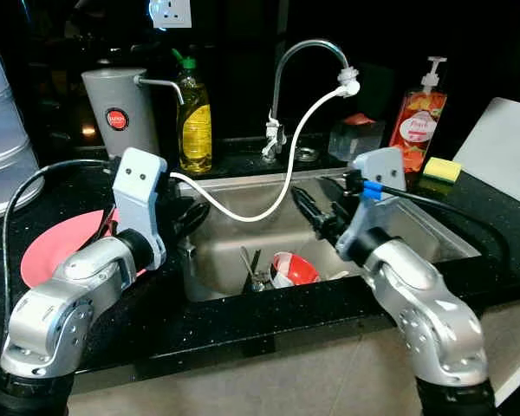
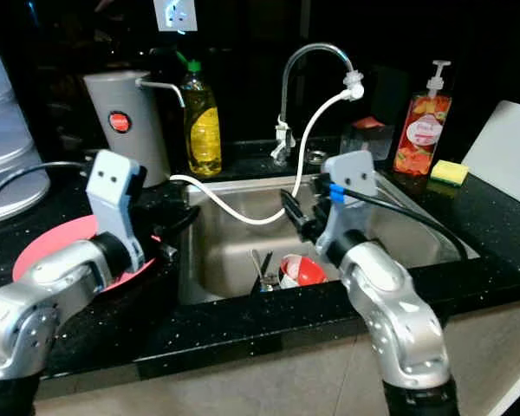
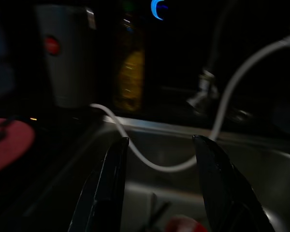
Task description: Kitchen organization
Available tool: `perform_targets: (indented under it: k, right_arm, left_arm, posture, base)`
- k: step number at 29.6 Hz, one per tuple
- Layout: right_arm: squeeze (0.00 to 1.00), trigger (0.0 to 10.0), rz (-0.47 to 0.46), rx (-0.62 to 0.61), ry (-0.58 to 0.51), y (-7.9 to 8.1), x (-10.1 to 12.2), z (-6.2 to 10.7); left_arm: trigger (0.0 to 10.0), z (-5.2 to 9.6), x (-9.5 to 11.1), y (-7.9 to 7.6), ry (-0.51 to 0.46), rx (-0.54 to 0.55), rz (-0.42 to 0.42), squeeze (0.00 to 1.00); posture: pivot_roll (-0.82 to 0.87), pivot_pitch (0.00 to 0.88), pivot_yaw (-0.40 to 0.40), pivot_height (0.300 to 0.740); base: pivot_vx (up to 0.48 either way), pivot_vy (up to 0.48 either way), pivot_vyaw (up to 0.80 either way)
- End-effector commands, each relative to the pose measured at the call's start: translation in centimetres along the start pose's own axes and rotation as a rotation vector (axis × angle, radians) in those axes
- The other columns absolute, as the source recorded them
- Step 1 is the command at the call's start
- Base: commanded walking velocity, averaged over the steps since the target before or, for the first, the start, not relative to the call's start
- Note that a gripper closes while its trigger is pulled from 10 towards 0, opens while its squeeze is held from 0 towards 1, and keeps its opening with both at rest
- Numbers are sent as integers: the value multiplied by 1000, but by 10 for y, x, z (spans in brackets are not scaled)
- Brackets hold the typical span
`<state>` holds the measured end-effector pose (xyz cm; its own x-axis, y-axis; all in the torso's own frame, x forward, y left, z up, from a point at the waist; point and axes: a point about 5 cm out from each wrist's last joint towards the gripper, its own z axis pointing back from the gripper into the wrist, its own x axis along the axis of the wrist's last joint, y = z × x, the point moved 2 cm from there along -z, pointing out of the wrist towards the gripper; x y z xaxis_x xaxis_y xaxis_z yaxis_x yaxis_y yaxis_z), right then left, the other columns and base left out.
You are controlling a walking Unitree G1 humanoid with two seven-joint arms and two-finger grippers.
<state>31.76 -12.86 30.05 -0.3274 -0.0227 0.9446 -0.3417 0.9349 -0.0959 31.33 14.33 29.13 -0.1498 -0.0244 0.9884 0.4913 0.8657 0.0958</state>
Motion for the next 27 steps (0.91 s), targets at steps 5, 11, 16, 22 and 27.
perform_targets:
  k: [5,11,16,22,27]
  right_arm:
    - [0,10000,5,-62,4,-7,3,3]
    - [0,10000,14,-74,-14,-7,7,1]
    - [0,10000,14,-75,-21,-6,8,-1]
    - [0,10000,26,-86,-20,-9,5,-5]
    - [0,10000,31,-107,-17,-14,3,-6]
  left_arm:
    - [10000,0,0,0,-12,13,7,0]
    - [10000,0,-5,-3,19,16,-53,0]
    - [10000,0,-9,7,16,111,-48,0]
    - [10000,3,-18,19,92,214,-64,0]
    - [10000,9,-24,33,154,324,-35,0]
  posture:
    - [-66,74,-7,740]
    - [-64,73,-3,740]
    - [-60,70,0,740]
    - [-54,68,0,740]
    - [-47,67,1,740]
  base:
    - [0,0,0]
    - [0,0,0]
    - [0,0,0]
    - [0,0,0]
    - [0,0,0]
